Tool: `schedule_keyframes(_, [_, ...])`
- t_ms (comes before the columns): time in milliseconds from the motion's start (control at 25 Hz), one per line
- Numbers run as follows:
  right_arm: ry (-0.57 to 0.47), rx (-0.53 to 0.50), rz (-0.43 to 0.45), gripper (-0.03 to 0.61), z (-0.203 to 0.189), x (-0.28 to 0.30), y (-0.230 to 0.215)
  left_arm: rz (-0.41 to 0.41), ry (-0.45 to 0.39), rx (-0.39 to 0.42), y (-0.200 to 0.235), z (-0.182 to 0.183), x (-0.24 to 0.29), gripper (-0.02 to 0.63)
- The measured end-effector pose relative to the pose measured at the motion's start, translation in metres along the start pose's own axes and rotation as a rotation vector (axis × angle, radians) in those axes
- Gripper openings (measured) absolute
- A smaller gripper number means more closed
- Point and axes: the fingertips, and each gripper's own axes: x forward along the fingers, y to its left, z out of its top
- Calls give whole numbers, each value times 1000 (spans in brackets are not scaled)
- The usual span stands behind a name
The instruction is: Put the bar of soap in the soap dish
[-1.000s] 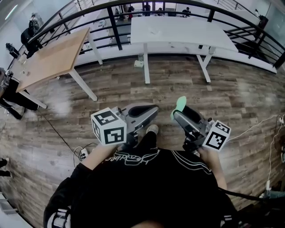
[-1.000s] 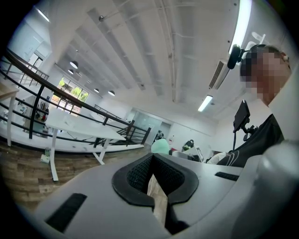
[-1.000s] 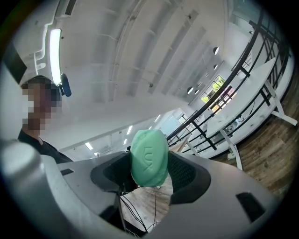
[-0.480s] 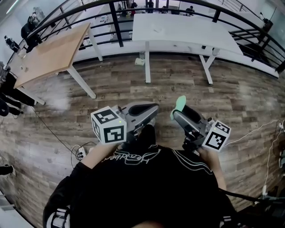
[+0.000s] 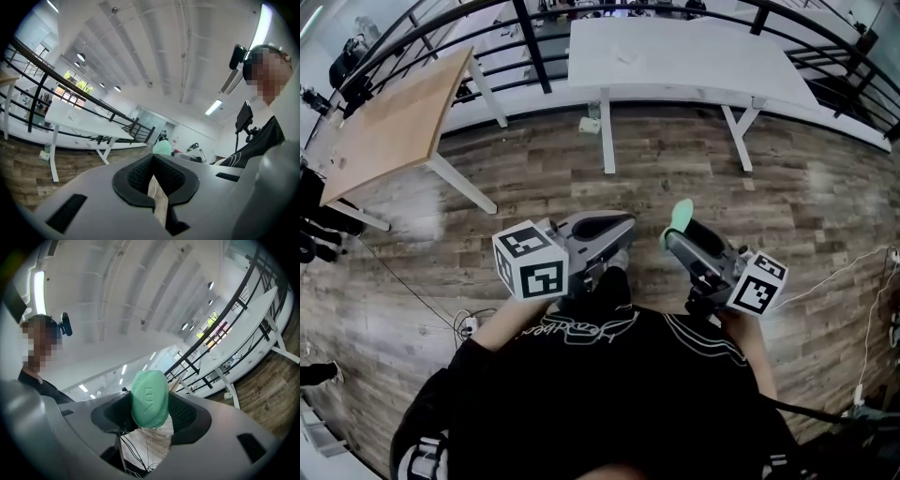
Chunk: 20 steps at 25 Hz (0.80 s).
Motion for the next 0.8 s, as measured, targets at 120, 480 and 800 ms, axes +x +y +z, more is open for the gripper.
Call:
schedule_keyframes(120, [-3, 21, -15, 227, 16, 27, -30, -1, 18, -6, 39, 19, 13, 8])
schedule_keyframes(480, [19, 37, -52, 227, 81, 123, -110, -12, 28, -42, 159, 93, 43, 7])
schedule_keyframes(800, [35, 8, -70, 227, 135, 189, -164, -13, 0, -7, 242, 156, 65, 8])
